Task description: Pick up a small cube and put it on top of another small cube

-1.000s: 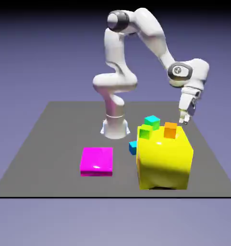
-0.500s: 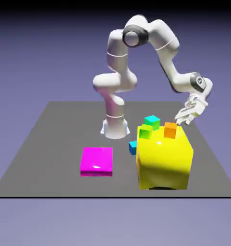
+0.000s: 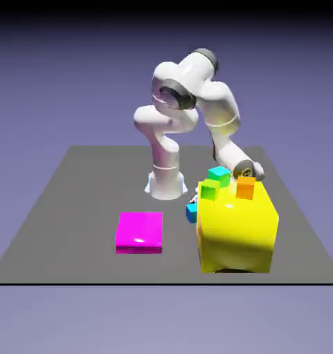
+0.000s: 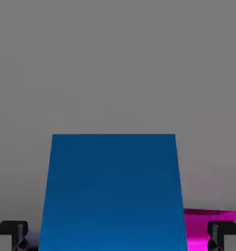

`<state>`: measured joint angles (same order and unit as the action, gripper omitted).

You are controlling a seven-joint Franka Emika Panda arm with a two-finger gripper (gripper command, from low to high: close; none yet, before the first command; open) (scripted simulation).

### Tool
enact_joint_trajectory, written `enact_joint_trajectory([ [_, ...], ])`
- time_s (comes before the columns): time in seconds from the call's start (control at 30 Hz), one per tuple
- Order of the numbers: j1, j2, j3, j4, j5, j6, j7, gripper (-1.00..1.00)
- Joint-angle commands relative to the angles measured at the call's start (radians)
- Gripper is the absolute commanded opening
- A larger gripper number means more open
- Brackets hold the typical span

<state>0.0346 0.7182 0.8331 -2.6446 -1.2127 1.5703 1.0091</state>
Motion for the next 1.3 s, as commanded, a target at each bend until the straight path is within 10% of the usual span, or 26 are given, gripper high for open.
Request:
enact_joint_trajectory([
  [0.0,0.000,0.000,0.000,0.000,0.000,0.000,0.000,-1.00],
  [0.7,-0.308,-0.254,0.583,0.167,0.567,-0.008,-0.785,-1.00],
  [1.27,-0.050,-0.619,0.220,0.468,0.701,-0.266,-0.975,-1.00],
])
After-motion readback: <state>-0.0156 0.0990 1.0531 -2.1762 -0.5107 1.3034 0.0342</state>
